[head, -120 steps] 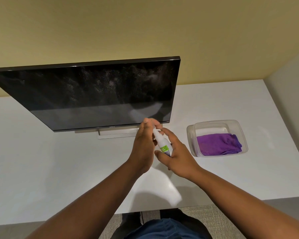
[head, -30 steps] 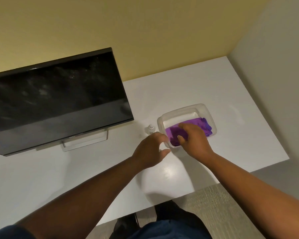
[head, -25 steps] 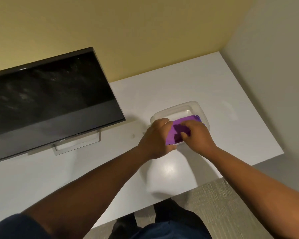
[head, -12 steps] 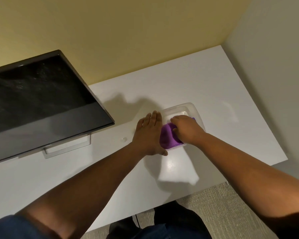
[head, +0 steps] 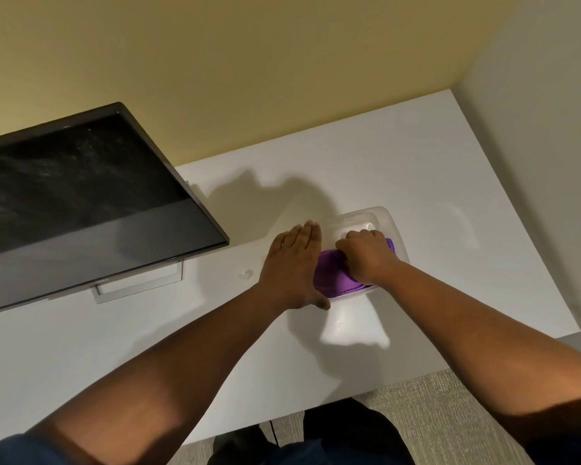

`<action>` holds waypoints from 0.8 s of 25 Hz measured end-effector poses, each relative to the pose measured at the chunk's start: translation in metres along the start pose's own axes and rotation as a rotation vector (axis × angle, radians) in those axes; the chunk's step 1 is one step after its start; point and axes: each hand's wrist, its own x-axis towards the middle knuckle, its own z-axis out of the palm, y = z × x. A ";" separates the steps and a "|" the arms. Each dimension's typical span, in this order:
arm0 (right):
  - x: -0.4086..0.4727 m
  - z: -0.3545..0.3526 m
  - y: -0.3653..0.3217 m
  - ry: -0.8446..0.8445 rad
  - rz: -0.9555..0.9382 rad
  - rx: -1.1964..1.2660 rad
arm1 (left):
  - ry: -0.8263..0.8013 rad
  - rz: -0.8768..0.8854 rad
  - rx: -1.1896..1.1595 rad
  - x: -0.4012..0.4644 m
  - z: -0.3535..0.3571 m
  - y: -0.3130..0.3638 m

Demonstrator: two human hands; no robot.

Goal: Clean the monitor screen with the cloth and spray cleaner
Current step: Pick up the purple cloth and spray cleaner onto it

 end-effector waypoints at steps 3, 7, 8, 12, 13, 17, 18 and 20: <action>-0.009 -0.012 -0.007 -0.018 0.026 -0.038 | -0.007 -0.003 -0.014 -0.001 -0.003 0.001; -0.033 -0.049 -0.017 -0.025 0.055 0.026 | -0.016 0.001 -0.043 -0.008 -0.010 0.005; -0.040 -0.059 -0.019 -0.027 0.071 0.056 | -0.002 0.008 -0.057 -0.011 -0.012 0.006; -0.071 -0.093 -0.023 0.018 0.151 0.280 | 0.180 0.001 -0.281 -0.030 -0.031 0.005; -0.078 -0.101 -0.025 0.032 0.165 0.358 | 0.213 -0.022 -0.377 -0.036 -0.036 0.002; -0.096 -0.126 -0.044 0.108 0.194 0.646 | 0.258 -0.114 -0.852 -0.067 -0.046 -0.019; -0.098 -0.131 -0.052 0.127 0.193 0.728 | 0.256 -0.143 -1.001 -0.076 -0.049 -0.023; -0.104 -0.138 -0.072 0.130 0.176 0.929 | 0.264 -0.210 -1.252 -0.096 -0.054 -0.034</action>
